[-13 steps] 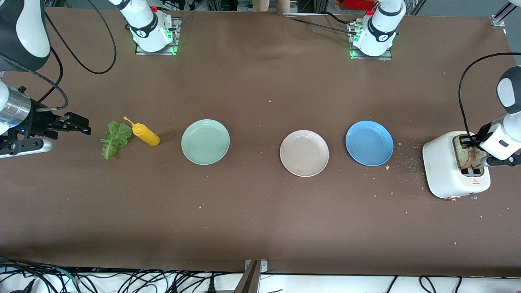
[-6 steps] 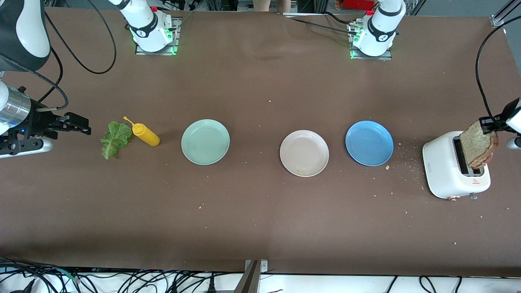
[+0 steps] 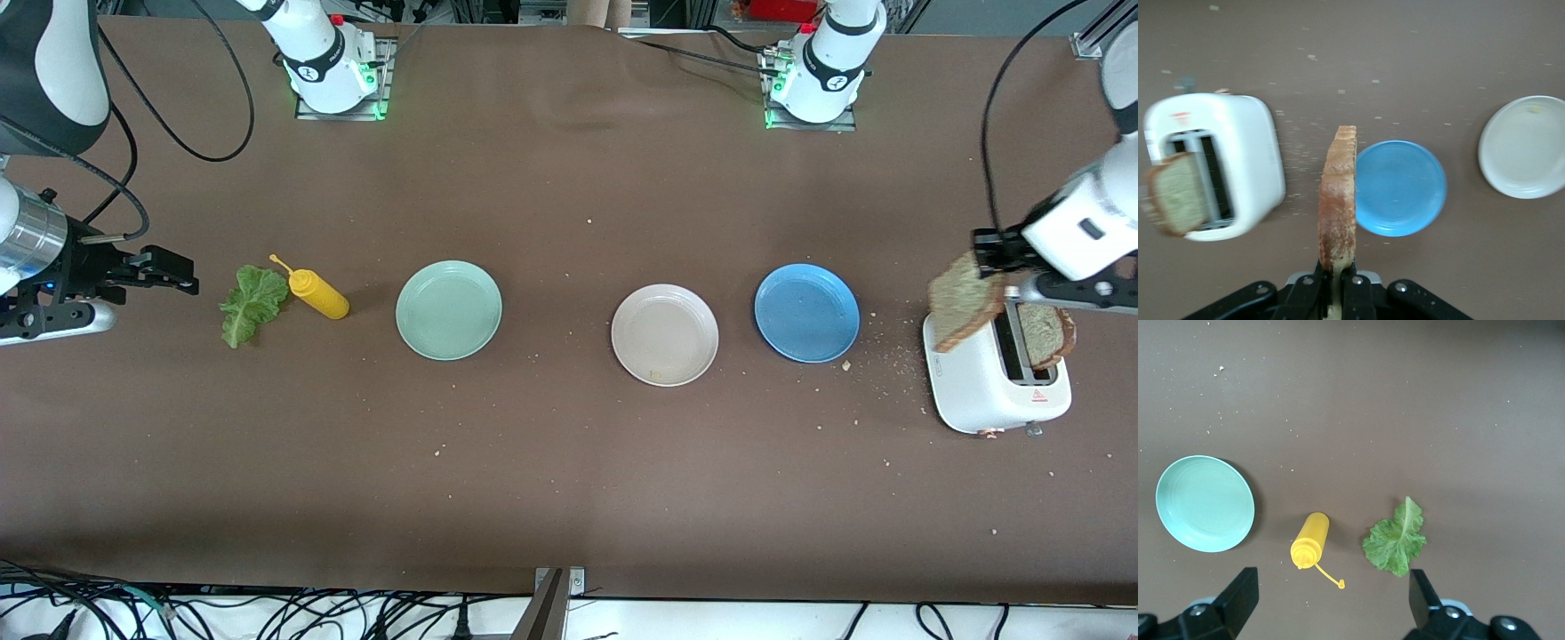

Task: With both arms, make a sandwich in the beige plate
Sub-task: 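Lift the bread slice and carry it to the beige plate, then lay the bread on the beige plate and open the left gripper, then raise the left gripper toward the toaster while the right gripper reaches the bottle, then grasp the yellow squeeze bottle with the right gripper and lift it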

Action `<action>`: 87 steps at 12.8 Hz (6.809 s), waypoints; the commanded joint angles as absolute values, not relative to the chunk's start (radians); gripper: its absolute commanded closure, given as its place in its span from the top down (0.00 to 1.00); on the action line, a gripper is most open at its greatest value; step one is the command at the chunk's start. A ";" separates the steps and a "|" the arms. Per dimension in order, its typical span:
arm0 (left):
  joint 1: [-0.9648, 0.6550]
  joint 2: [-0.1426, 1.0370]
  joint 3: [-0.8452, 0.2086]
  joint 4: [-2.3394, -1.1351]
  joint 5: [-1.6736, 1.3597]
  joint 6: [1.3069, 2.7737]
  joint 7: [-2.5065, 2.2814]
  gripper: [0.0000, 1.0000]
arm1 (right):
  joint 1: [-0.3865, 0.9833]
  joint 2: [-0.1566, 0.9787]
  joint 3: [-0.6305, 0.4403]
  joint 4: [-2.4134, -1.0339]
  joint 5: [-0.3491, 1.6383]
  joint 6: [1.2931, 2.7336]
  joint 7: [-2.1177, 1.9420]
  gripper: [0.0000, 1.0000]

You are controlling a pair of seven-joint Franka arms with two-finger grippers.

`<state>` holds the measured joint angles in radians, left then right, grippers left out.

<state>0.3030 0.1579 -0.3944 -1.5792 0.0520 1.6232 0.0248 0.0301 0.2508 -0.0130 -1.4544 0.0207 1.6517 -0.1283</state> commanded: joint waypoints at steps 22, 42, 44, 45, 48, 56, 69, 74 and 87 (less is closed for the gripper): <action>0.152 0.847 -0.388 -1.571 -0.776 1.963 0.541 0.00 | 0.028 0.253 -0.012 -1.448 0.025 1.651 -0.133 1.00; 0.081 0.577 -0.393 -1.578 -0.269 2.005 0.226 1.00 | -0.069 0.322 -0.014 -1.483 0.262 1.615 -0.961 1.00; 0.090 0.531 -0.390 -1.572 -0.195 1.970 0.203 1.00 | -0.112 0.354 -0.015 -1.499 0.334 1.614 -1.150 1.00; 0.094 0.506 -0.385 -1.569 -0.161 1.956 0.192 1.00 | -0.136 0.373 -0.014 -1.503 0.359 1.614 -1.217 1.00; 0.097 0.411 -0.371 -1.568 -0.049 1.898 0.117 1.00 | -0.211 0.435 -0.014 -1.508 0.443 1.592 -1.434 1.00; 0.149 0.318 -0.371 -1.315 0.137 1.574 0.063 1.00 | -0.324 0.687 -0.014 -1.508 0.701 1.461 -1.856 1.00; 0.057 0.276 -0.225 -1.282 0.126 1.474 0.031 1.00 | -0.362 0.888 -0.012 -1.580 0.816 1.370 -2.278 1.00; 0.055 0.120 -0.210 -1.461 0.088 1.482 -0.075 1.00 | -0.359 0.888 0.000 -1.612 0.853 1.365 -2.319 0.99; 0.067 0.092 -0.212 -1.473 0.043 1.476 -0.069 1.00 | -0.318 0.890 0.021 -1.678 0.936 1.437 -2.350 0.58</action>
